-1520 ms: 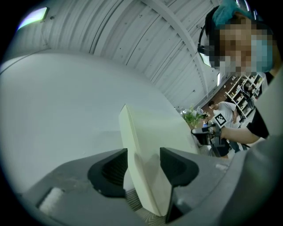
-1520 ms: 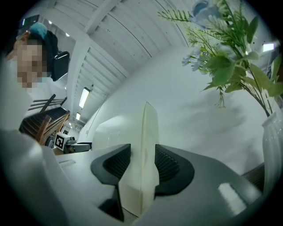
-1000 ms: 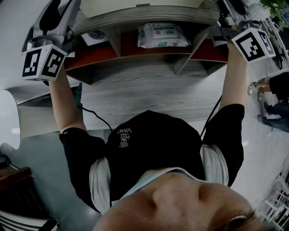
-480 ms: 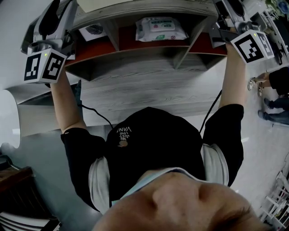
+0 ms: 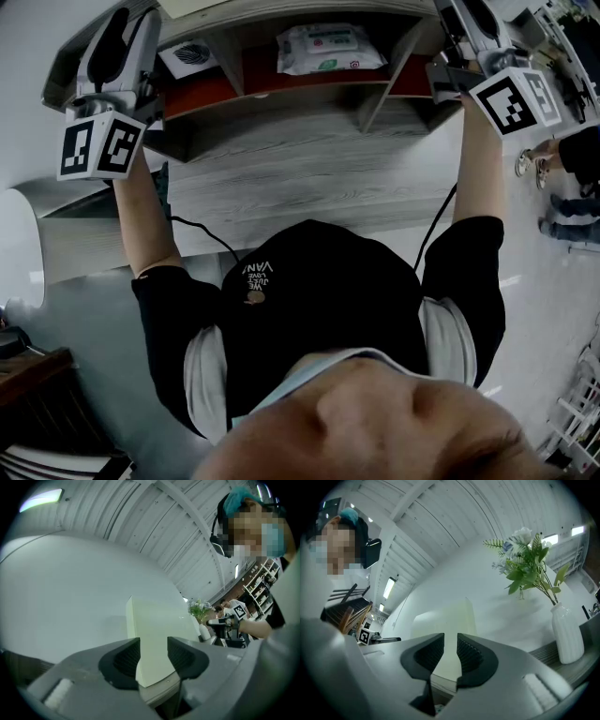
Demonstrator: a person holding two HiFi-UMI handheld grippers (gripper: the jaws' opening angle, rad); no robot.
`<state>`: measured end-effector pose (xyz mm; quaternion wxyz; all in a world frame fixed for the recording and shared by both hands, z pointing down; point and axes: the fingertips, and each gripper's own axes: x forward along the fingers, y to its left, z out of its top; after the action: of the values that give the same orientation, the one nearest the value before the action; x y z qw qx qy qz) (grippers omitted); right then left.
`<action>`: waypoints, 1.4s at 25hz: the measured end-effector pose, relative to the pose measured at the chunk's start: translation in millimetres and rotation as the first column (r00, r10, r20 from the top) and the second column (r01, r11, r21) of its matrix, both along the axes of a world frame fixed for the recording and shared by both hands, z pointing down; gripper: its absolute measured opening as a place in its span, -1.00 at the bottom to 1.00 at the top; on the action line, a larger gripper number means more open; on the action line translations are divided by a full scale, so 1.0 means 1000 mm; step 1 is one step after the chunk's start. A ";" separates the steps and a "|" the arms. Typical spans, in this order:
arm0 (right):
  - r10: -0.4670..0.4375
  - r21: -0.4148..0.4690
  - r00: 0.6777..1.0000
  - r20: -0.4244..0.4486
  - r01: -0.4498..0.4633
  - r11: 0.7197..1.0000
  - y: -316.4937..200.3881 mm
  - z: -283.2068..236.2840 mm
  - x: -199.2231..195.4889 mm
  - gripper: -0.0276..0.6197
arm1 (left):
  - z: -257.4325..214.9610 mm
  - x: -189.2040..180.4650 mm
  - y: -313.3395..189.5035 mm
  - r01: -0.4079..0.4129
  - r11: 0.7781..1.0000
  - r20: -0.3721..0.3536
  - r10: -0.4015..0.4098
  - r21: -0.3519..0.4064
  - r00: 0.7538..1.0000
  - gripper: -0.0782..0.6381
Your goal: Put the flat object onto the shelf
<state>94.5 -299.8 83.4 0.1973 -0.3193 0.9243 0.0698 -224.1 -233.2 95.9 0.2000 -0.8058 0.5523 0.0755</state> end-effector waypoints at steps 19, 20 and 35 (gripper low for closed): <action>-0.003 -0.050 1.000 0.022 0.004 0.999 0.032 0.029 -0.007 -0.88 | 0.026 0.022 0.030 -0.060 0.998 -0.026 0.060 -0.025 0.998 -0.61; -0.011 -0.046 1.000 0.023 0.012 0.999 0.035 0.029 -0.009 -0.89 | 0.027 0.022 0.031 -0.062 0.998 -0.029 0.061 -0.026 0.998 -0.62; 0.005 -0.130 1.000 0.027 -0.001 0.992 0.051 0.068 -0.012 -0.91 | 0.062 0.022 0.048 -0.086 0.994 -0.074 0.080 -0.073 0.994 -0.78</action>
<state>82.4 -249.1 151.7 0.1886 -0.3339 0.9235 0.0054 -202.3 -185.1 157.9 0.1460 -0.8320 0.5275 0.0912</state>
